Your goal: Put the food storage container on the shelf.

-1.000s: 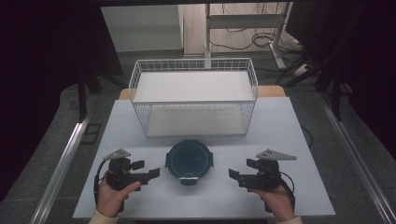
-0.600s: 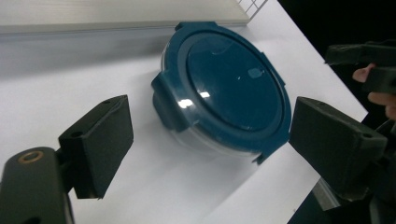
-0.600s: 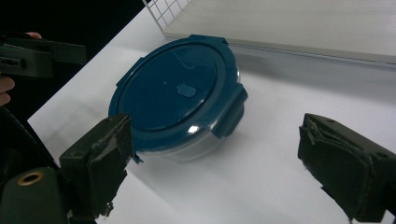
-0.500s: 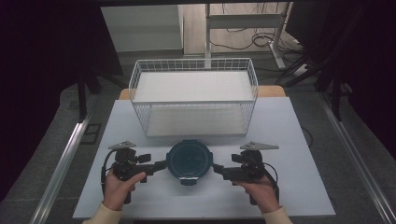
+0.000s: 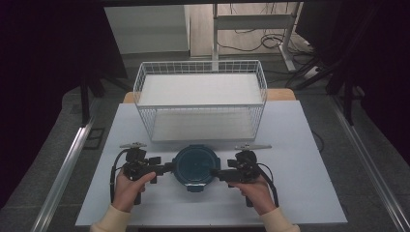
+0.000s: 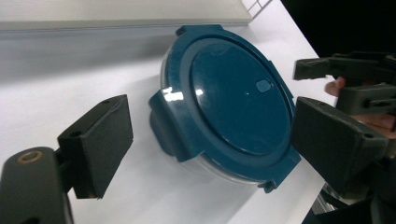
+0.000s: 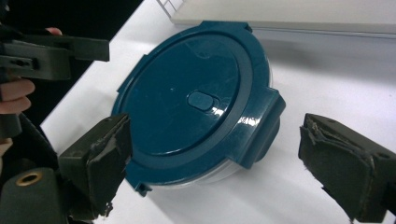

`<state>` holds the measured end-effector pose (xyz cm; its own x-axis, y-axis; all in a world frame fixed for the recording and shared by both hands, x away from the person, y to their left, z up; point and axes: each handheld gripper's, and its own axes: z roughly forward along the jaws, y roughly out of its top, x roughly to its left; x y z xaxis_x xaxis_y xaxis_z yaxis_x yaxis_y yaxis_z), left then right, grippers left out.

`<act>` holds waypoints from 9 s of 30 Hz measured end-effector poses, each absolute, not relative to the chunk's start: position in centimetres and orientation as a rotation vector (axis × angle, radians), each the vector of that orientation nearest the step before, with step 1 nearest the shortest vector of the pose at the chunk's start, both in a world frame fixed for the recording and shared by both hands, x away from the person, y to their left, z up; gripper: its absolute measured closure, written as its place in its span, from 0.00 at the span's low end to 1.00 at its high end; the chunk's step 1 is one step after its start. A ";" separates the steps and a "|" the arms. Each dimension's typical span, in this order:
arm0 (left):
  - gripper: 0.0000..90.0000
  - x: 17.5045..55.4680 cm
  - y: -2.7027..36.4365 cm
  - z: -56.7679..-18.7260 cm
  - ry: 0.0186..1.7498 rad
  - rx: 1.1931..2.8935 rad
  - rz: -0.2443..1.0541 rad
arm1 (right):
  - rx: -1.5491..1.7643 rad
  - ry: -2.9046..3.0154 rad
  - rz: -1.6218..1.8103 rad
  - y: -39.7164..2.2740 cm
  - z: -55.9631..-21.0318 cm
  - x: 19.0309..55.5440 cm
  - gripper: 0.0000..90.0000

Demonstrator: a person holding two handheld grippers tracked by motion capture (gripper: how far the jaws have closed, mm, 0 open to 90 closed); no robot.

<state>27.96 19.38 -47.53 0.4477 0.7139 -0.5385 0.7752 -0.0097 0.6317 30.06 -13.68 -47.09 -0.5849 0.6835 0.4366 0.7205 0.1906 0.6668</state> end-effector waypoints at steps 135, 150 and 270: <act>0.44 30.2 17.6 -38.7 1.185 1.661 -0.100 | -1.385 -2.280 -1.607 -13.0 -37.8 32.6 0.40; 0.44 32.0 17.5 -34.9 1.150 1.662 -0.070 | -1.355 -2.325 -1.636 -13.1 -33.6 34.3 0.40; 0.21 25.7 19.5 -40.6 1.045 1.841 0.260 | -1.143 -2.706 -1.712 -18.1 -37.2 28.6 0.25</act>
